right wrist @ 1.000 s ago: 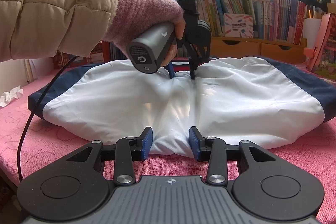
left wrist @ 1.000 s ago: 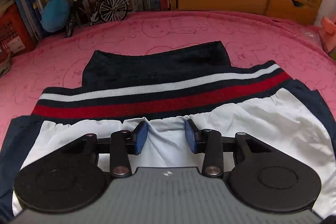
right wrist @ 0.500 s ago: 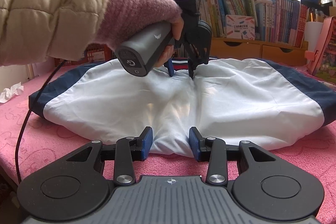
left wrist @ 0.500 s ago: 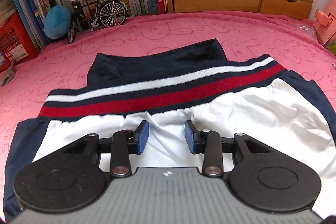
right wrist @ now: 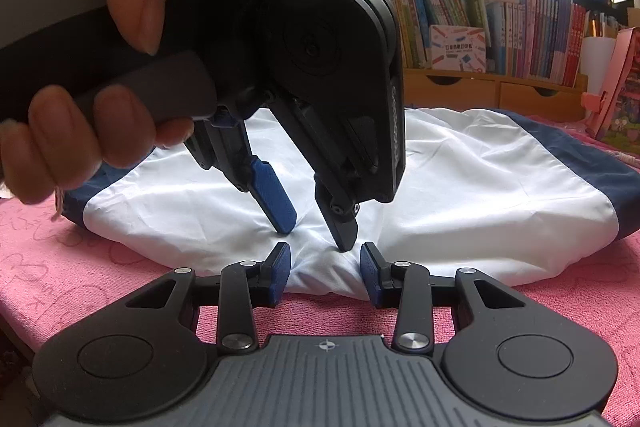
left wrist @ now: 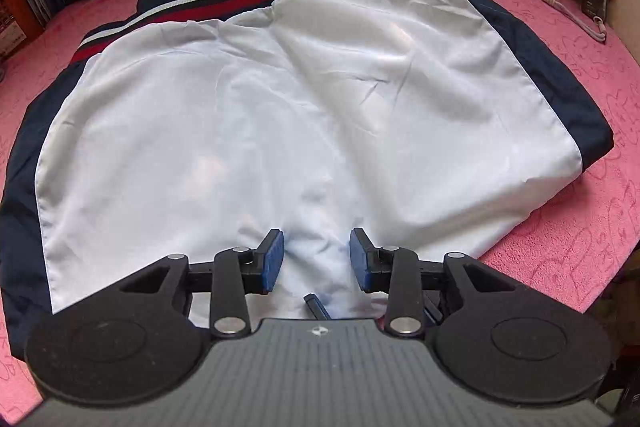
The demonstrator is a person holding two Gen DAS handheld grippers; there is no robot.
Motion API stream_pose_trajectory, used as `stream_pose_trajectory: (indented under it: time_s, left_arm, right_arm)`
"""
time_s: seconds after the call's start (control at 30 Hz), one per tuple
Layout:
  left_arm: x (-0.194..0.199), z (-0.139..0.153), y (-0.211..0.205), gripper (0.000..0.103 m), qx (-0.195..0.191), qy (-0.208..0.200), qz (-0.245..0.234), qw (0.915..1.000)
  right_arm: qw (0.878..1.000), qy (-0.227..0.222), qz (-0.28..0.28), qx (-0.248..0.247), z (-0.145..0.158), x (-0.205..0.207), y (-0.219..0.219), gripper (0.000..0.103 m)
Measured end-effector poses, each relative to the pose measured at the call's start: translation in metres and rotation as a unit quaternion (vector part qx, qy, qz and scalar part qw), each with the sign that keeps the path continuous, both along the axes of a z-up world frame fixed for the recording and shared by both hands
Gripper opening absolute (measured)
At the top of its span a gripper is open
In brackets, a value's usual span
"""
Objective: Fold clothes
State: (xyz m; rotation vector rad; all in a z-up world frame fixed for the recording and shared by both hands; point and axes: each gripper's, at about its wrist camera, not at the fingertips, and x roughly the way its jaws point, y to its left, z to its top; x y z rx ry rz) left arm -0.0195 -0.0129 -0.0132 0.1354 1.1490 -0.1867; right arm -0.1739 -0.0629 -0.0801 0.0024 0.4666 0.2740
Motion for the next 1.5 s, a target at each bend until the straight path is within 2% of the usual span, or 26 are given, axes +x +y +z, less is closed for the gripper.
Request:
stream_pose_trajectory:
  time_s: [0.1,0.23,0.4,0.67,1.3,1.43,1.5]
  left_arm:
    - [0.013,0.0,-0.006,0.038,0.005,-0.006,0.003,1.0]
    - [0.036,0.0,-0.011,0.042,0.018,-0.034,0.01,0.9992]
    - [0.082,-0.002,0.004,0.042,0.009,-0.068,0.06,0.9959]
    - [0.141,-0.003,0.031,0.042,-0.019,-0.106,0.139,0.9845]
    - [0.134,-0.007,0.029,0.041,-0.02,-0.133,0.128,0.9826]
    - [0.131,-0.009,0.029,0.042,-0.021,-0.145,0.128,0.9809]
    - [0.13,-0.008,0.03,0.041,-0.025,-0.146,0.128,0.9807]
  right_arm:
    - [1.0,0.001,-0.001,0.0,0.0,0.0,0.0,0.039]
    - [1.0,0.001,-0.001,0.0,0.0,0.001,0.001,0.039]
    - [1.0,0.001,0.0,0.001,0.0,0.001,0.0,0.039]
    - [1.0,-0.001,0.003,-0.002,-0.001,0.002,-0.002,0.039]
    - [1.0,-0.002,0.003,-0.006,0.0,-0.004,-0.001,0.039]
    - [0.997,-0.002,-0.003,0.079,0.007,-0.006,-0.03,0.04]
    - [0.996,-0.027,-0.023,0.087,0.015,-0.01,-0.047,0.044]
